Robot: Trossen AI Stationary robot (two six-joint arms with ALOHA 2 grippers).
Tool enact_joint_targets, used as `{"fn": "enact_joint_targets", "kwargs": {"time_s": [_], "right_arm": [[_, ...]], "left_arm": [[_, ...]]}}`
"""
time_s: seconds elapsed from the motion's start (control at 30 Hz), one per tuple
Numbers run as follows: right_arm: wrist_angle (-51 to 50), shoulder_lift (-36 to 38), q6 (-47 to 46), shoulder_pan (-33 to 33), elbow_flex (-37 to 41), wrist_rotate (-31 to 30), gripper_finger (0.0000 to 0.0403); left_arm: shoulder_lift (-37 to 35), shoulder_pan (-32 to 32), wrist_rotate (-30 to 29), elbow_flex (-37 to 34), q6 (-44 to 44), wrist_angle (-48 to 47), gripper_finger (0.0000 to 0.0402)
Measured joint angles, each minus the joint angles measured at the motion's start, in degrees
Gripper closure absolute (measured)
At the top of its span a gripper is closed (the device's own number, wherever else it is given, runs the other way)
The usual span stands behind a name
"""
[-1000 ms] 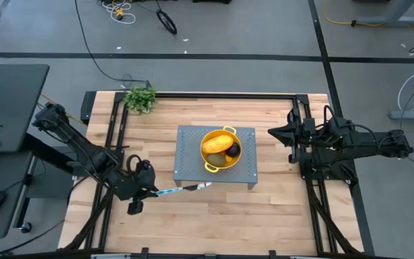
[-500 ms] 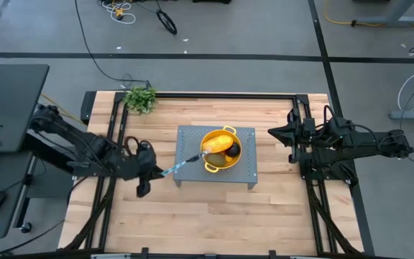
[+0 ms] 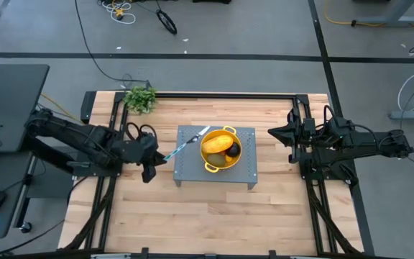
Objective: Pick & Place Fruit
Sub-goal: Put the knife on the shelf to the left of the strainer bowl
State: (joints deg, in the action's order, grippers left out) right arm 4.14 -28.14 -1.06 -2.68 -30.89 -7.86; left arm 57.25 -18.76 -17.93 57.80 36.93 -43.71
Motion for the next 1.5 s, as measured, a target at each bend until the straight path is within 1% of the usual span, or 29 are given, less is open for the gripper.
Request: {"fn": "enact_joint_targets", "kwargs": {"time_s": [0.13, 0.57, 0.73, 0.83, 1.0, 1.1, 1.3, 1.43, 1.5], "right_arm": [[0.0, 0.0, 0.0, 0.0, 0.0, 0.0, 0.0387], [0.0, 0.0, 0.0, 0.0, 0.0, 0.0, 0.0387], [0.0, 0.0, 0.0, 0.0, 0.0, 0.0, 0.0387], [0.0, 0.0, 0.0, 0.0, 0.0, 0.0, 0.0387], [0.0, 0.0, 0.0, 0.0, 0.0, 0.0, 0.0387], [0.0, 0.0, 0.0, 0.0, 0.0, 0.0, 0.0387], [0.0, 0.0, 0.0, 0.0, 0.0, 0.0, 0.0387], [-0.1, 0.0, 0.0, 0.0, 0.0, -0.3, 0.0387], [-0.1, 0.0, 0.0, 0.0, 0.0, -0.9, 0.0387]], "left_arm": [[0.0, 1.0, 0.1, 0.0, 1.9, 0.2, 0.0333], [0.0, 1.5, -1.9, 0.0, 24.7, 1.5, 0.0333], [0.0, 1.5, -2.2, 0.0, 30.1, 3.9, 0.0333], [0.1, 1.5, -2.5, 0.0, 31.5, 4.8, 0.0333], [2.6, 1.4, -2.2, 0.0, 35.7, 5.1, 0.0333], [5.1, 1.2, -1.6, -0.1, 40.0, 5.9, 0.0333], [9.0, 1.2, -0.2, 0.0, 45.8, 10.6, 0.0333], [10.4, 1.2, -0.2, 0.0, 49.7, 12.0, 0.0333], [10.5, 1.1, -0.1, -0.1, 52.3, 11.2, 0.0333]]}}
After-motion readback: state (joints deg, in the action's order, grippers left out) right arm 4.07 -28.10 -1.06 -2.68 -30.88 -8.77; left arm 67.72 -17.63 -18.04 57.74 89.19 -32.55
